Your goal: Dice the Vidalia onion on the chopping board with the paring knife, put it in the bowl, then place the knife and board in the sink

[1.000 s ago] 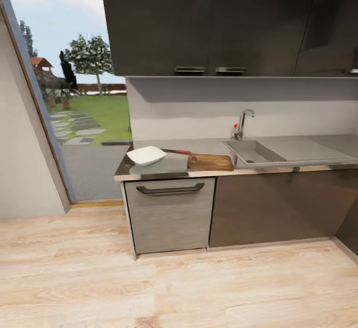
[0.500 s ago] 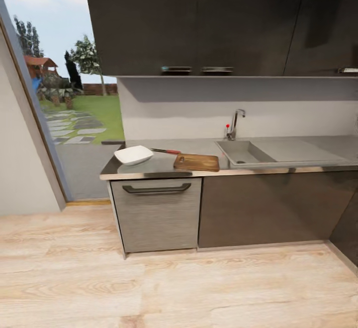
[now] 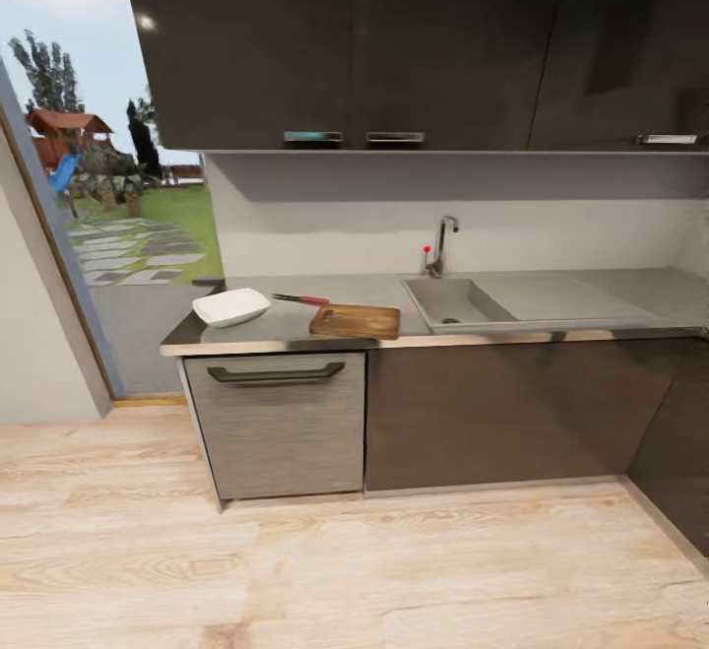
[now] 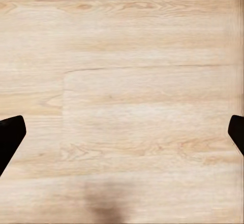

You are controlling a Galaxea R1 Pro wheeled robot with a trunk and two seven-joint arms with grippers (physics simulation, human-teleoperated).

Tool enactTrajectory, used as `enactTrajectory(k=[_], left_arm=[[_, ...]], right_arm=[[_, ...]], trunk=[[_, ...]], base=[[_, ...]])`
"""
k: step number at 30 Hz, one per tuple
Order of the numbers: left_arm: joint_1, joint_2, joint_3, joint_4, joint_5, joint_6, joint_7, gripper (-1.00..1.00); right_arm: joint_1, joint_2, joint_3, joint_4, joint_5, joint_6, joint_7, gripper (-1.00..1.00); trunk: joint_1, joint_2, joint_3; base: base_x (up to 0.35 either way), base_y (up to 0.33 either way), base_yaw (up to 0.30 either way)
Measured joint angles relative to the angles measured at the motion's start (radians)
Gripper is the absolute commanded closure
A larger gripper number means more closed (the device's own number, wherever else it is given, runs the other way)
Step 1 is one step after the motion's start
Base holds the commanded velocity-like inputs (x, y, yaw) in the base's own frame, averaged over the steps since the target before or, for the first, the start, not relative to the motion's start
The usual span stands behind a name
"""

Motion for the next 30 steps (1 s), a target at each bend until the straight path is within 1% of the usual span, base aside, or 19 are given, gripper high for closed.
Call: enactTrajectory(k=[13,19,27,30], left_arm=[[0.0,0.0,0.0,0.0,0.0,0.0,0.0,-1.0],[0.0,0.0,-0.001,0.001,0.001,-0.015,-0.001,-1.0],[0.0,0.0,-0.001,0.03,0.002,-0.106,-0.001,-1.0],[0.0,0.0,-0.001,0.032,0.002,-0.111,-0.001,-1.0]], right_arm=[[0.0,0.0,0.001,0.0,0.0,0.0,0.004,-1.0],[0.0,-0.001,0.001,0.002,0.0,0.0,0.004,-1.0],[0.0,-0.002,0.001,0.002,0.001,0.0,0.004,-1.0],[0.0,-0.003,0.001,0.002,0.001,0.0,0.004,-1.0]], trunk=[[0.0,0.0,0.0],[0.0,0.0,0.0],[0.0,0.0,0.0],[0.0,0.0,0.0]], base=[[0.0,-0.308,0.0],[0.0,-0.044,0.0],[0.0,-0.005,0.0],[0.0,0.0,0.0]])
